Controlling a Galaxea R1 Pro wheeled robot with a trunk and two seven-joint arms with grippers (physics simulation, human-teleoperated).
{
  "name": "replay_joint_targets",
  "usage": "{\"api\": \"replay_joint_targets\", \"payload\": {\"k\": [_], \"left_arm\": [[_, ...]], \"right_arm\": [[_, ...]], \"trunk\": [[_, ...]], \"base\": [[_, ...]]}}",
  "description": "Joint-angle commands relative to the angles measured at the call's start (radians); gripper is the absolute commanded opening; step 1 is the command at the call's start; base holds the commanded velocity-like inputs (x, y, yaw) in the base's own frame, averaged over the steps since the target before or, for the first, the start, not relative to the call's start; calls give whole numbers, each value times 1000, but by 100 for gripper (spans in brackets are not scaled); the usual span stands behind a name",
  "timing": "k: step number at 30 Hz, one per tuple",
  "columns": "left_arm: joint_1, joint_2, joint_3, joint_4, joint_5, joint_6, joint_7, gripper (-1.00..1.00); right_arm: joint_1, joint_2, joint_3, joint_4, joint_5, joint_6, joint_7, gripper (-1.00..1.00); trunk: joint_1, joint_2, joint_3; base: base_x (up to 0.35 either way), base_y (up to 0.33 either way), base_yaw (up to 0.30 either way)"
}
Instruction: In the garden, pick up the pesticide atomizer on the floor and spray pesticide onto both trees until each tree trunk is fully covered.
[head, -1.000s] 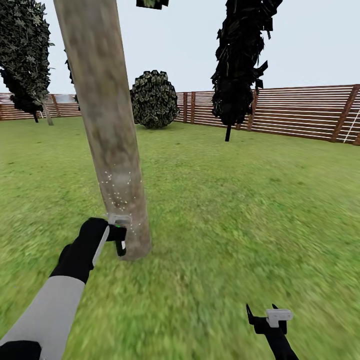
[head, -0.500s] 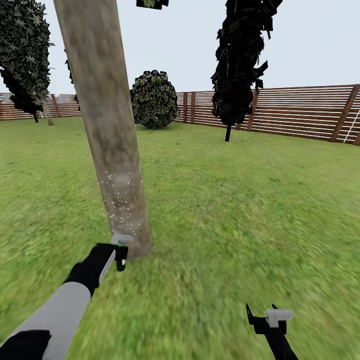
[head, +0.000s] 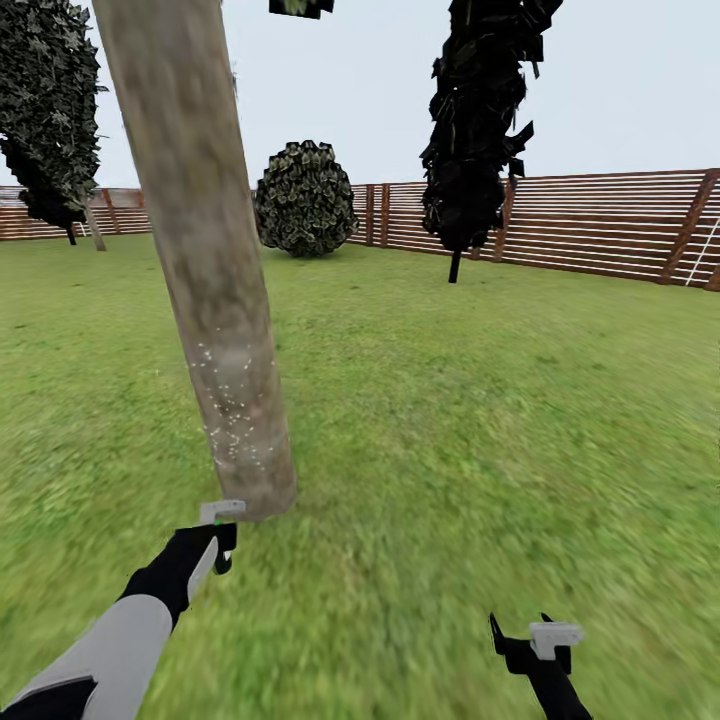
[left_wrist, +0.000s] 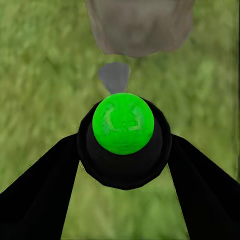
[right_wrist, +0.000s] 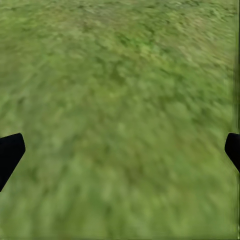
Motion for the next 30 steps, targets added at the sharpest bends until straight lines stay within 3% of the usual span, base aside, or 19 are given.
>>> {"api": "replay_joint_targets", "payload": {"k": [1,4,9,20,24,30], "left_arm": [[0,-3,-1,3,0,0,14,-100],[1,-8,-2,6,4,-2,51,-100],[1,-12,-1,7,0,-2,62,-100],[1,-14,-3,6,-5,-2,65,-100],[1,-11,-5,7,-3,-2,109,-100],[1,-14,-4,7,-1,-2,113,-100]], "right_arm": [[0,0,0,0,0,0,0,100],[0,1,0,0,0,0,0,100],[0,3,0,1,0,0,0,100],[0,5,0,2,0,0,0,100],[0,5,0,2,0,0,0,100],[0,4,0,2,0,0,0,100]], "trunk": [[0,0,0],[0,0,0],[0,0,0],[0,0,0],[0,0,0],[0,0,0]], "base": [[72,-266,0],[85,-269,0],[91,-270,42],[95,-270,263],[95,-270,277],[95,-270,189]]}}
